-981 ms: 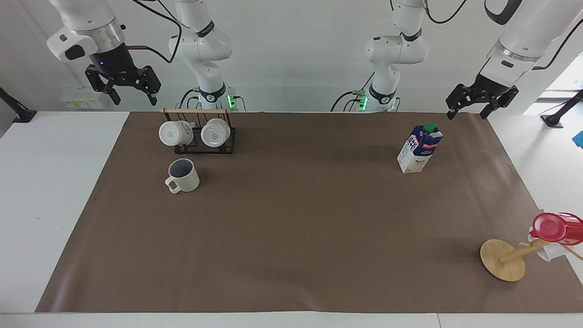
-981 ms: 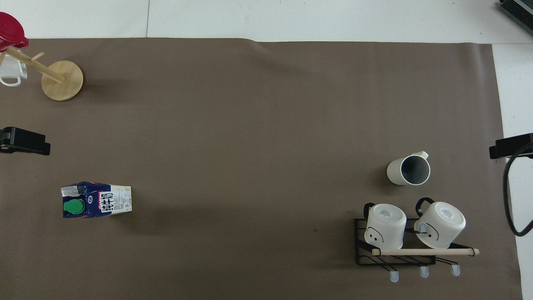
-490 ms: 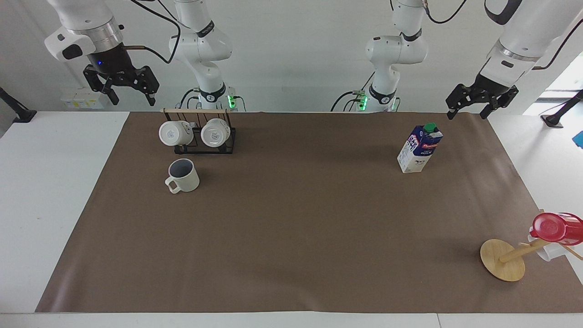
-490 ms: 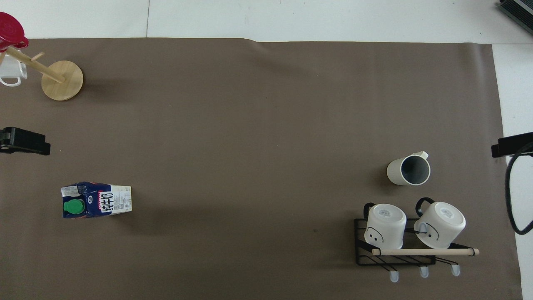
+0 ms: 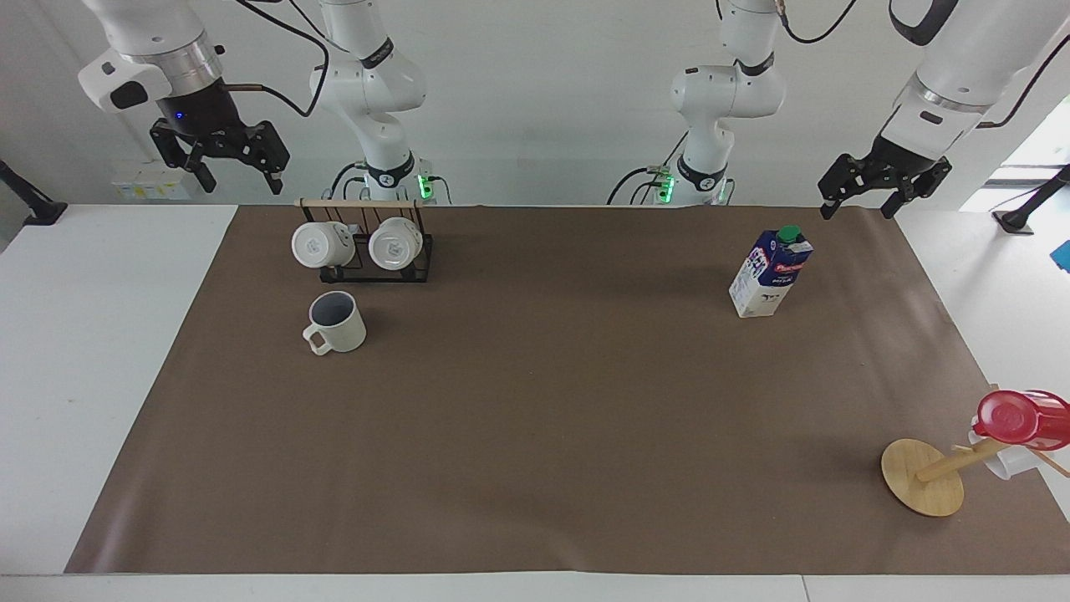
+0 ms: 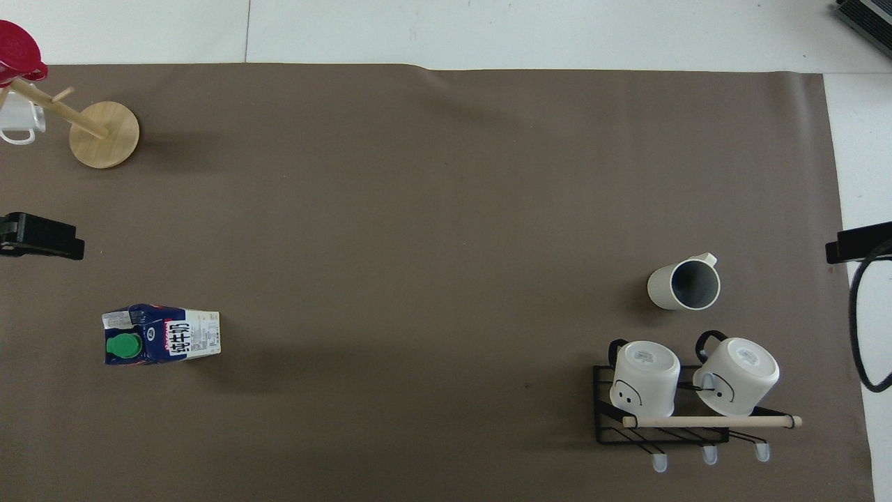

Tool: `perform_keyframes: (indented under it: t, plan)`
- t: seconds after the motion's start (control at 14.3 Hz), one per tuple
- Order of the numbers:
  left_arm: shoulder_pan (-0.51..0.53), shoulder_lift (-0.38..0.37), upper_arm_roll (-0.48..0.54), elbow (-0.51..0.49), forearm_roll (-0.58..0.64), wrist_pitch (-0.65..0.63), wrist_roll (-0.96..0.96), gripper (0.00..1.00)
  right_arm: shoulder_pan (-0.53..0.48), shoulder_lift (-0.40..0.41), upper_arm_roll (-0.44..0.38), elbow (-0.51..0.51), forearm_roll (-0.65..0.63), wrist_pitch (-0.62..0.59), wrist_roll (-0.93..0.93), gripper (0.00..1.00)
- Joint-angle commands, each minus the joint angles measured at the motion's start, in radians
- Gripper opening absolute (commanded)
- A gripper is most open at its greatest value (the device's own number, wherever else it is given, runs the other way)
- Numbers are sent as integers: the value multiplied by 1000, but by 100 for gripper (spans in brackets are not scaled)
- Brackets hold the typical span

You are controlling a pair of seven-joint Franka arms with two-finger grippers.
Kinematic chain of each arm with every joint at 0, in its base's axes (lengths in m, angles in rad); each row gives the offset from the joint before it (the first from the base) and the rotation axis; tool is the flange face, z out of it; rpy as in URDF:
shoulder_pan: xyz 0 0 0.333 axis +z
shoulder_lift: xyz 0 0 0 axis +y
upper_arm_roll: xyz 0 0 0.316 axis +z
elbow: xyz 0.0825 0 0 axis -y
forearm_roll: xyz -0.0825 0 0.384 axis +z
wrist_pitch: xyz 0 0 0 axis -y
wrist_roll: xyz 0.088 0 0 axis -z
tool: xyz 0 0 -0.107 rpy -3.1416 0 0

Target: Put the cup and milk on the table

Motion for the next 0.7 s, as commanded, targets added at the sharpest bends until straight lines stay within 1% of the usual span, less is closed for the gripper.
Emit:
perform_keyframes:
  t: [0.0, 0.63]
  plan:
    - [3, -2, -4, 13, 23, -16, -6, 100, -12, -18, 3, -15, 17, -4, -10, 100]
    - [3, 0, -4, 13, 23, -16, -6, 100, -18, -18, -4, -18, 17, 4, -1, 100]
